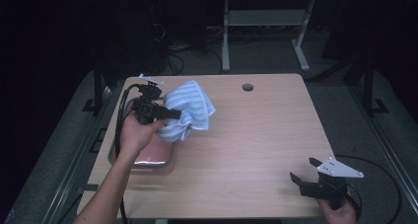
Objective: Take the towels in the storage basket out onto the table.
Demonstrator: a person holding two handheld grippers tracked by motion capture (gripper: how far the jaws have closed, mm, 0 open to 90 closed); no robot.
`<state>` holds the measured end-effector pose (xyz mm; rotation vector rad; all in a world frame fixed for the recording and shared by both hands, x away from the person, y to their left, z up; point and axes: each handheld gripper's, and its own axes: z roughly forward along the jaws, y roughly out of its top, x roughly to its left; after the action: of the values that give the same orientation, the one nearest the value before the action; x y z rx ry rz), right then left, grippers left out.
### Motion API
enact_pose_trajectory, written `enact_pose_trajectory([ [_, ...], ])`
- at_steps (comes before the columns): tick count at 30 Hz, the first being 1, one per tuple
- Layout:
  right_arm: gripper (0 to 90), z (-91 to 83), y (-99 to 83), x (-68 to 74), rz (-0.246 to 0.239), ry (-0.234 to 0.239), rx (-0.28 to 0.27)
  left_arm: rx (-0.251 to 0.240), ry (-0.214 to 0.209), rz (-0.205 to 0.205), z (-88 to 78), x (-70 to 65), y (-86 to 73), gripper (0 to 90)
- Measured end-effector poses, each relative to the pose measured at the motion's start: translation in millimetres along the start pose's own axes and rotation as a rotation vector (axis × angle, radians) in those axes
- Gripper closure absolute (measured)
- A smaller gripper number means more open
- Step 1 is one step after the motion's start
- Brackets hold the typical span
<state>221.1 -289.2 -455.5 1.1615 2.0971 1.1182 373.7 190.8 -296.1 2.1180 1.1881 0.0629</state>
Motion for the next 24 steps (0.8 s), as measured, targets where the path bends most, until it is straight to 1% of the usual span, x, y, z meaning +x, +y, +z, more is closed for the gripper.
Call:
enact_pose_trajectory([
  [3,14.1,-1.4,0.4,1.0,-0.005,-0.006,-0.003,0.02,-0.006,0.006,7.3,-1.9,0.1,73.1],
  [4,14.1,-1.6,0.5,1.4,-0.002,-0.006,-0.004,0.02,-0.006,0.006,7.3,-1.9,0.1,73.1],
  [5,14.1,-1.8,0.6,1.5,-0.002,-0.005,-0.004,0.03,-0.01,0.014,12.0,-4.2,0.4,73.1],
  [6,14.1,-1.8,0.6,1.4,-0.005,-0.005,-0.006,0.03,-0.01,0.014,12.0,-4.2,0.4,73.1],
  [7,14.1,-1.7,0.6,1.4,-0.003,-0.005,-0.004,0.035,-0.013,0.016,15.8,-6.8,1.1,73.0],
  [10,14.1,-0.6,1.5,1.0,-0.003,-0.003,-0.007,0.035,-0.017,0.015,19.5,-9.9,2.2,73.1],
  [12,14.1,-0.3,2.4,1.8,-0.006,-0.003,-0.007,0.04,-0.031,0.022,24.9,-14.0,3.4,73.1],
  [13,14.1,0.1,2.8,2.0,-0.01,-0.002,-0.009,0.04,-0.031,0.022,24.9,-14.0,3.4,73.1],
  [14,14.1,0.4,3.2,2.5,-0.007,-0.002,-0.009,0.037,-0.032,0.018,27.8,-16.4,3.2,73.1],
  [15,14.1,0.5,3.6,2.9,-0.003,-0.002,-0.008,0.039,-0.038,0.028,33.0,-20.0,2.9,73.1],
  [16,14.1,0.5,3.6,2.9,-0.003,-0.002,-0.008,0.039,-0.038,0.028,33.0,-20.0,2.9,73.2],
  [17,14.1,1.1,4.2,2.4,-0.007,-0.002,-0.012,0.034,-0.051,0.027,37.7,-23.7,3.2,73.2],
  [18,14.1,1.1,4.2,2.4,-0.007,-0.002,-0.012,0.034,-0.051,0.027,37.7,-23.7,3.2,73.2],
  [19,14.1,1.2,4.3,2.4,-0.009,-0.002,-0.012,0.042,-0.059,0.029,42.7,-26.4,4.4,73.2],
  [21,14.1,1.2,4.3,2.3,-0.007,-0.001,-0.01,0.054,-0.061,0.034,47.1,-28.8,5.8,73.2],
  [22,14.1,1.2,4.3,2.3,-0.007,-0.001,-0.01,0.054,-0.061,0.034,47.1,-28.8,5.8,73.2],
  [24,14.1,0.2,4.0,1.5,-0.006,-0.005,-0.015,0.057,-0.068,0.035,54.1,-32.9,7.7,73.2],
])
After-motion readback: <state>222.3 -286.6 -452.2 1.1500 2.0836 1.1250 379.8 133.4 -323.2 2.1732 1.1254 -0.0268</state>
